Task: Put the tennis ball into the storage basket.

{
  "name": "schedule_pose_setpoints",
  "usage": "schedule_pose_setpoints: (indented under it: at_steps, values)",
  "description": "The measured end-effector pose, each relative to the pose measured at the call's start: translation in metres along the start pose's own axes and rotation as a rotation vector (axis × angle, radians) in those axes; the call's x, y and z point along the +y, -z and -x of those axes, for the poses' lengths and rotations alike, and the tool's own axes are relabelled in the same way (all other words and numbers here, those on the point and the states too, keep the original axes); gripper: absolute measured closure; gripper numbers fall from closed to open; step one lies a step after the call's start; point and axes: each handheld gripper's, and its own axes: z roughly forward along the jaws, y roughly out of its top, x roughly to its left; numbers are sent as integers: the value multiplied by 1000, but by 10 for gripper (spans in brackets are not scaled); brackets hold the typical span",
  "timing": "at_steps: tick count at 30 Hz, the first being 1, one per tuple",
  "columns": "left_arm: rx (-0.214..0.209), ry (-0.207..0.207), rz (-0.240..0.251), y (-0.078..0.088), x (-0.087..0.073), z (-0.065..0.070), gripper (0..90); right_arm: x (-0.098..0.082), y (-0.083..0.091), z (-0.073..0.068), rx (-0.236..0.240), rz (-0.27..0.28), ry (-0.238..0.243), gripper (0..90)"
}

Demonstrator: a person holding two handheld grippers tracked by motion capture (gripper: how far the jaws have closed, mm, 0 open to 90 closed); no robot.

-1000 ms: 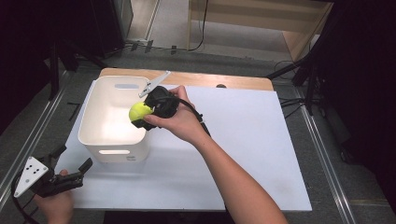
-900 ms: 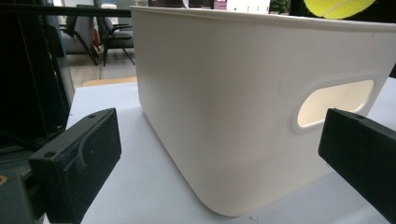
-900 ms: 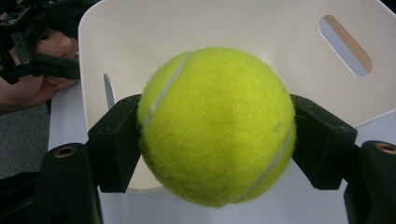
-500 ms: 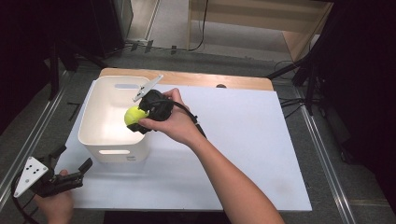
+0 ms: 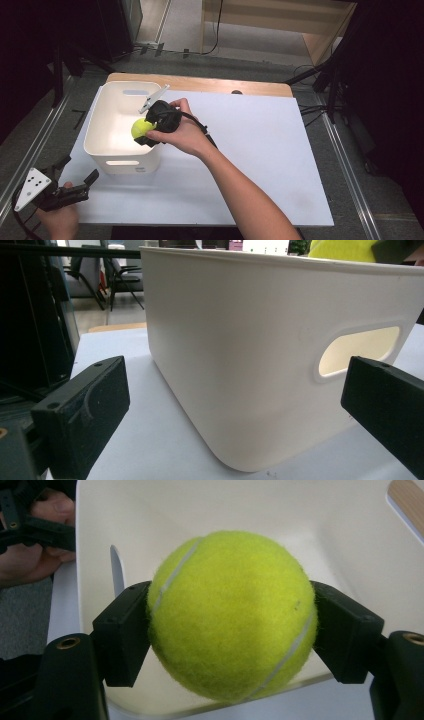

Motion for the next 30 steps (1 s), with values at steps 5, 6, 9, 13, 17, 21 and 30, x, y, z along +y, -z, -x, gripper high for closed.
schedule_pose_setpoints:
  at_steps: [5,6,9,13,17,21,30]
  values:
    - [0,-2,1,0,0,0,0,-2,-6,-2,1,-14,-1,226]
    - [0,-2,1,0,0,0,0,-2,-6,-2,3,-16,9,216]
    - [0,-2,-3,0,0,0,0,-3,-5,-2,4,-3,11,175]
    - [3,-1,-2,0,0,0,0,-3,0,-1,-10,13,4,122]
    - [2,-5,-7,0,0,0,0,-6,6,-3,-22,31,-5,54]
    - [2,-6,-7,0,0,0,0,-11,12,-4,-36,45,6,11]
    - [2,-9,-5,-1,0,0,0,-24,27,0,-58,77,-23,0]
